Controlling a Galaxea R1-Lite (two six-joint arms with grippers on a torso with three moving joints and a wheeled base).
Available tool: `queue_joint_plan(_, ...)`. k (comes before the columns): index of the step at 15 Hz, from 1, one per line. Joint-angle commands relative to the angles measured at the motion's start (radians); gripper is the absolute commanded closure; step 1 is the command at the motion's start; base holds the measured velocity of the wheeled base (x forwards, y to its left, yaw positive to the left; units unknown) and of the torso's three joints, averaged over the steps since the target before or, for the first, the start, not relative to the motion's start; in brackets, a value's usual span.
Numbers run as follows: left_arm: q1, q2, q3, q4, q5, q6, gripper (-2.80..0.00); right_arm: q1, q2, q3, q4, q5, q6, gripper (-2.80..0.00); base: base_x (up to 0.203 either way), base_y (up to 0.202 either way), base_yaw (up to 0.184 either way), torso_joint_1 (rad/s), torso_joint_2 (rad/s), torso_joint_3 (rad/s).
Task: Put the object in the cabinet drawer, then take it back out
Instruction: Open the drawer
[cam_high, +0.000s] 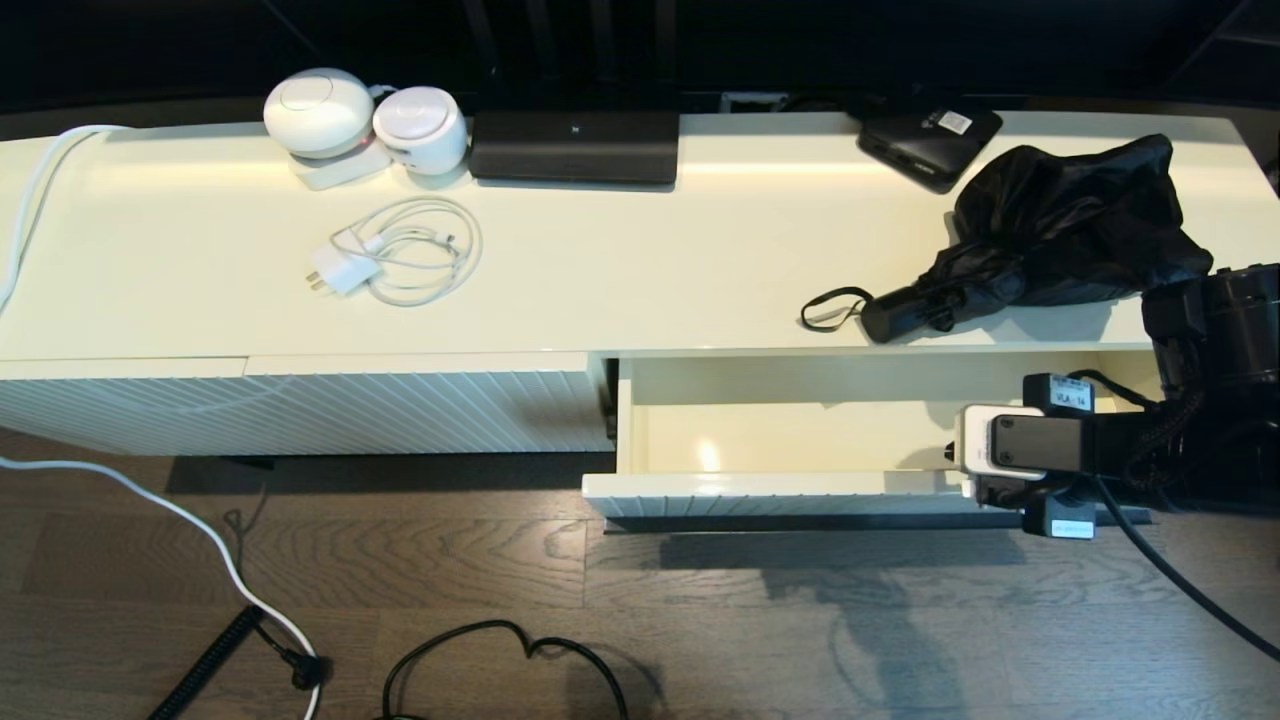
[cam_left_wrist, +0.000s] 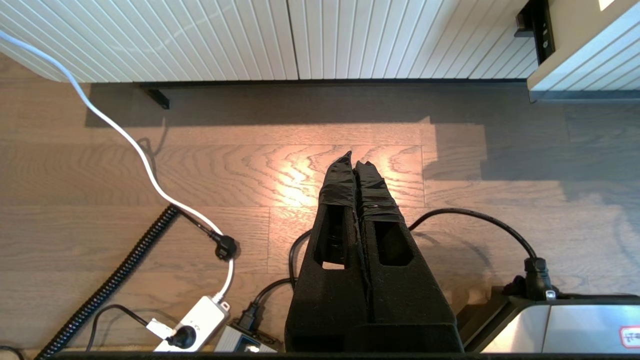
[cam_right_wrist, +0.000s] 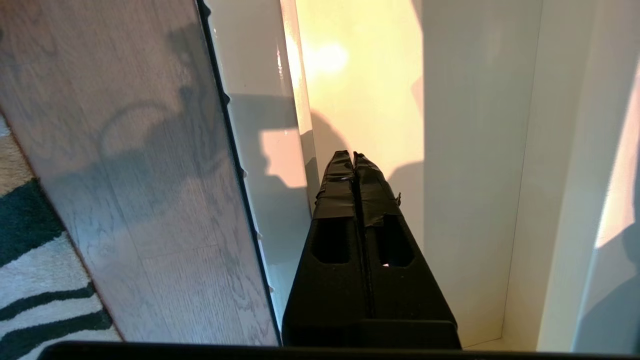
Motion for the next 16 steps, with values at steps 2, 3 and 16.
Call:
queue_joint_plan(2, -0.001, 0.000, 0.000, 0.000, 0.000, 0.000, 0.00, 0.003, -0.028, 0.054, 0.000, 0.001, -0.007, 0.00, 0.000, 0.000, 0.000, 0.000, 0.00, 0.000)
queue_joint_plan(3, 0.001, 0.000, 0.000, 0.000, 0.000, 0.000, 0.00, 0.004, -0.032, 0.074, -0.001, 0.001, -0.006, 0.00, 0.000, 0.000, 0.000, 0.000, 0.00, 0.000)
queue_joint_plan(16, 0.001, 0.000, 0.000, 0.000, 0.000, 0.000, 0.00, 0.019, -0.097, 0.335, -0.016, 0.004, -0.005, 0.00, 0.000, 0.000, 0.000, 0.000, 0.00, 0.000)
